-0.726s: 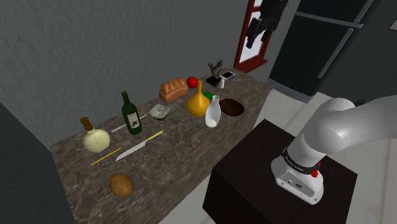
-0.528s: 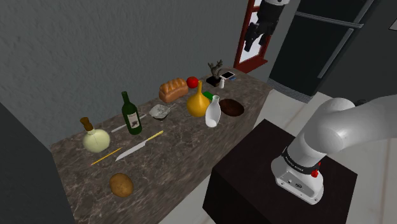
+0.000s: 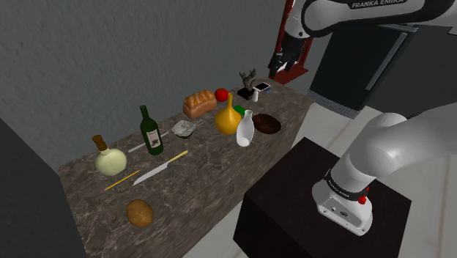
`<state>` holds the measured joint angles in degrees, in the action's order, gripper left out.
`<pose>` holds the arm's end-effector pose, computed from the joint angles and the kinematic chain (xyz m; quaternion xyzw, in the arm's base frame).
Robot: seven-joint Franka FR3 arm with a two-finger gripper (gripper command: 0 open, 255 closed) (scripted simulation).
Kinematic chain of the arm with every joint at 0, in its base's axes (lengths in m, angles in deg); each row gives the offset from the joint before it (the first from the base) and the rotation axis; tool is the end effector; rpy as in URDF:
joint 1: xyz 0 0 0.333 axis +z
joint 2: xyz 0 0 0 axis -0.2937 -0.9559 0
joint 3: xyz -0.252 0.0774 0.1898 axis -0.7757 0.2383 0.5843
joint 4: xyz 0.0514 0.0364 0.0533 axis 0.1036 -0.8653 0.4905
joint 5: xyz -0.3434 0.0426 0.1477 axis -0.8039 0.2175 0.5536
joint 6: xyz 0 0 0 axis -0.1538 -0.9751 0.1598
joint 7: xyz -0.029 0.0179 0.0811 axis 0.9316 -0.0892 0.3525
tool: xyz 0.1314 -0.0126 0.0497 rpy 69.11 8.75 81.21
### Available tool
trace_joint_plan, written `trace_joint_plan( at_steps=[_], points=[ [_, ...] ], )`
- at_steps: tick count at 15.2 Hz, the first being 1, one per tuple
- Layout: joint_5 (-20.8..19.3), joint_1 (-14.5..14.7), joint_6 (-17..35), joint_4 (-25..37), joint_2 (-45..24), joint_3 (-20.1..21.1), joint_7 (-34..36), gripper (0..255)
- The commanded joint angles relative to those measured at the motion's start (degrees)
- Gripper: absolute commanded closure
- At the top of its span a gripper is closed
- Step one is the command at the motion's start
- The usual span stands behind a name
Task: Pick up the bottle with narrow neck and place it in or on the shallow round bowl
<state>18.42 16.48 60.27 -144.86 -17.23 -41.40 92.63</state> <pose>0.3559 -0.0425 0.5016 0.9947 -0.0435 0.0876 0.0326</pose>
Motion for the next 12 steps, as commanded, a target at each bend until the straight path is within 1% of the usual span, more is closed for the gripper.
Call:
trace_joint_plan(
  at_steps=[1,7,12],
  points=[
    [-0.2,-0.1,4.5,-1.6,-2.6,-0.7,-0.3,0],
    [-0.3,-0.2,17.8,-4.9,-12.2,-2.9,-1.7,0],
    [0.7,0.1,28.7,-5.2,-22.4,-4.7,-3.4,0]
  ],
)
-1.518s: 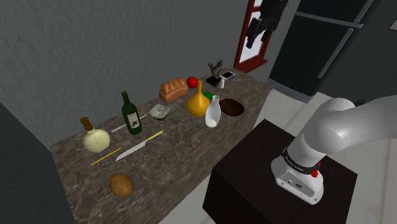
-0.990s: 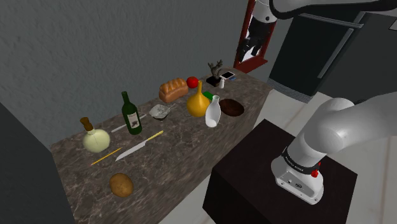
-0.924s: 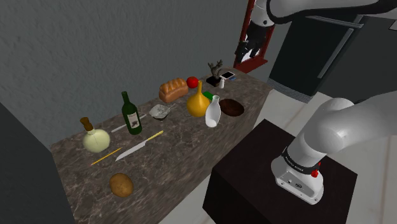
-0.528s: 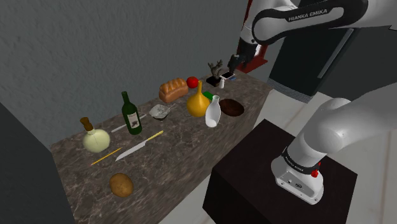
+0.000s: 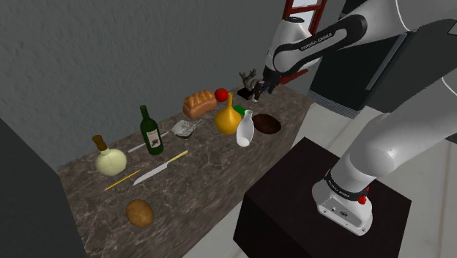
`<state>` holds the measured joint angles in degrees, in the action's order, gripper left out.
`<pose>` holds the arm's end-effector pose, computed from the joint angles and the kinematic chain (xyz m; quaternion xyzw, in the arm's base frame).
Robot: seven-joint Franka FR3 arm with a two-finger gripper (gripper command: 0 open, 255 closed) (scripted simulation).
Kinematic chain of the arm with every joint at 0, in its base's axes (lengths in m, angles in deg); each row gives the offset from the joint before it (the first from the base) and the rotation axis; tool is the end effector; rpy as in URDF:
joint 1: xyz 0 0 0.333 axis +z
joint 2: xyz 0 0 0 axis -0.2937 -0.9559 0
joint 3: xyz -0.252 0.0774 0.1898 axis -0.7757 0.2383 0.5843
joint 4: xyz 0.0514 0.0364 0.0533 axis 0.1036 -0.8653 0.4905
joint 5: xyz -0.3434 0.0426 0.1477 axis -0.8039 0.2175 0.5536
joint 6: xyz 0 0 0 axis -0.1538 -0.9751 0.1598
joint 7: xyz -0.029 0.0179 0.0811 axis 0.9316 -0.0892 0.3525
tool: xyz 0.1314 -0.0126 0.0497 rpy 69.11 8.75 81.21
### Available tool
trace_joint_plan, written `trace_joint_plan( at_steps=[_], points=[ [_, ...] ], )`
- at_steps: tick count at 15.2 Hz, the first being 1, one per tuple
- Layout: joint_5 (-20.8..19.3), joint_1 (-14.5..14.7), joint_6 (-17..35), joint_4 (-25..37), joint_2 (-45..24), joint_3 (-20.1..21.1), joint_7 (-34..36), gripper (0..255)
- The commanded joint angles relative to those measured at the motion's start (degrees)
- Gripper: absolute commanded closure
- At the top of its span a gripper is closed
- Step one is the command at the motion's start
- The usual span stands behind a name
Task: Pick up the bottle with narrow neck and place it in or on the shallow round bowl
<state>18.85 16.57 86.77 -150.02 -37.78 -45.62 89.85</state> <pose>0.4264 -0.0679 0.3668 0.9946 -0.0405 0.0929 0.0232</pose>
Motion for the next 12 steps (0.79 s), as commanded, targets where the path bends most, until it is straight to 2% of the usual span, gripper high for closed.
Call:
trace_joint_plan(
  at_steps=[1,5,8,12],
  points=[
    [0.7,0.1,4.3,0.1,-4.1,-0.9,-1.2,0],
    [3.7,0.7,12.1,1.9,-13.6,-2.0,-4.0,0],
    [7.6,0.7,17.2,4.2,-20.9,-2.1,-7.4,0],
    [13.7,-1.1,22.8,8.4,-30.8,0.1,-12.6,0]
  ],
)
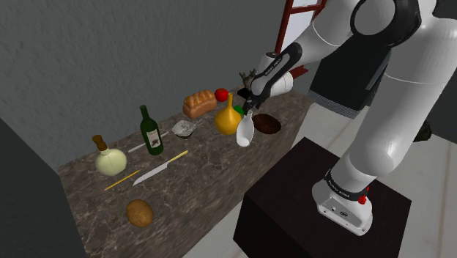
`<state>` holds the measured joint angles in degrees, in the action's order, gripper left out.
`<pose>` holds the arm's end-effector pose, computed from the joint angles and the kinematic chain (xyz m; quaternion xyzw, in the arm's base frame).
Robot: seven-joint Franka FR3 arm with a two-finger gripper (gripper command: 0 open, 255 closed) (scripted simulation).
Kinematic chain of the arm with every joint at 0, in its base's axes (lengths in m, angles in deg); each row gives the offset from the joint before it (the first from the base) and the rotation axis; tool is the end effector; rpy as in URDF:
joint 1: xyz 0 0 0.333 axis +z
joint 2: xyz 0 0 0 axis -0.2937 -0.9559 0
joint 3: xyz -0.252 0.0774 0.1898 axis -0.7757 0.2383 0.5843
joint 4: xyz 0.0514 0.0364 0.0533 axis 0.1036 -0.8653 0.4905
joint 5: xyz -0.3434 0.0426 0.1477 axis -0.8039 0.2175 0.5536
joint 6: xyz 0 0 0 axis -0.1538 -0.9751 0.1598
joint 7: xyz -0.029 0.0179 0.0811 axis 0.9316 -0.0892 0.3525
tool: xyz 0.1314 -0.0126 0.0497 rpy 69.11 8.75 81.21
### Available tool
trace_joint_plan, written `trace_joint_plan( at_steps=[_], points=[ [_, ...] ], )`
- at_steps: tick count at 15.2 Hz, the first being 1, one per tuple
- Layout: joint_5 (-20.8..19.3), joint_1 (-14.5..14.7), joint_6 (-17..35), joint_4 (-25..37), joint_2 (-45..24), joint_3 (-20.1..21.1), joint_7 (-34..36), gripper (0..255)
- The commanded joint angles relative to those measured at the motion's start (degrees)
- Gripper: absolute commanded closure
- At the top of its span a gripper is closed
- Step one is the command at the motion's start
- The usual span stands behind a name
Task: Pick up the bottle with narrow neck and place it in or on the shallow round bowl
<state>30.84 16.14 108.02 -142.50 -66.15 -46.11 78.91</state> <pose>0.4997 -0.0929 0.2298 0.9942 -0.0371 0.0995 0.0141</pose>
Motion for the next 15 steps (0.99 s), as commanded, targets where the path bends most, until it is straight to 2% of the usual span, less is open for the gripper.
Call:
trace_joint_plan(
  at_steps=[1,8,15],
  points=[
    [1.9,-1.1,1.9,1.3,-3.1,1.0,-1.8,0],
    [4.3,-3.0,6.2,3.7,-9.9,3.4,-3.8,0],
    [4.3,-3.1,6.2,3.7,-9.9,3.4,-3.8,0]
  ],
)
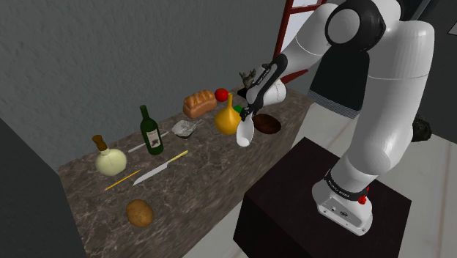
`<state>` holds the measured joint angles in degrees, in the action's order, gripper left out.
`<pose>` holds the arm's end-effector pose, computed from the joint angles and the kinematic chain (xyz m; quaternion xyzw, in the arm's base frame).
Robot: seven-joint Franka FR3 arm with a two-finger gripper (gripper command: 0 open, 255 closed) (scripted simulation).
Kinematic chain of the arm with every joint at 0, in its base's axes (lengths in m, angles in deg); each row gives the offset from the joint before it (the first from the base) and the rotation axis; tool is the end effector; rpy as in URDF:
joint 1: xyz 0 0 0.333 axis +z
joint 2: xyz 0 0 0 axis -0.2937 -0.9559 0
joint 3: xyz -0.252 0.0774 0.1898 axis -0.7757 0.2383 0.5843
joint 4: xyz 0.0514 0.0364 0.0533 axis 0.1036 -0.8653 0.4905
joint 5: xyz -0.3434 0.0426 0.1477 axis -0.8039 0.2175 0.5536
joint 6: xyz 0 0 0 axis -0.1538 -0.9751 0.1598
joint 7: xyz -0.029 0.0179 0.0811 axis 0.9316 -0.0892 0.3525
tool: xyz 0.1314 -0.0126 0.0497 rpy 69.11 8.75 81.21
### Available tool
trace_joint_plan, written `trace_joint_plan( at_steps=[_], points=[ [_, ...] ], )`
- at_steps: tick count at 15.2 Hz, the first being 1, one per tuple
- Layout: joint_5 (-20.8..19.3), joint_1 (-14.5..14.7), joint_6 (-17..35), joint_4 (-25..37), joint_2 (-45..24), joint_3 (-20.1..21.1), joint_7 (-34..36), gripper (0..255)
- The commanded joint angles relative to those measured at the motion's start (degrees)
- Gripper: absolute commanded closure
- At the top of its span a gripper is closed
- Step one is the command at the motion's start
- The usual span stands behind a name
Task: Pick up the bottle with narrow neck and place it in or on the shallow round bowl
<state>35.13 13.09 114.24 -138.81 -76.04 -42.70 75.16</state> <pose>0.5157 -0.0991 0.1747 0.9942 -0.0372 0.1000 0.0134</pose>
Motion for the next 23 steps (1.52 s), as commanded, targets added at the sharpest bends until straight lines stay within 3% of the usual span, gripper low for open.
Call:
trace_joint_plan(
  at_steps=[1,2,11,23],
  points=[
    [0.0,0.0,0.0,0.0,0.0,0.0,0.0,0],
    [0.0,0.0,0.0,0.0,0.0,0.0,0.0,255],
    [0.0,0.0,0.0,0.0,0.0,0.0,0.0,255],
    [-4.0,2.7,-8.2,-1.0,9.3,-3.5,3.2,255]
  ],
)
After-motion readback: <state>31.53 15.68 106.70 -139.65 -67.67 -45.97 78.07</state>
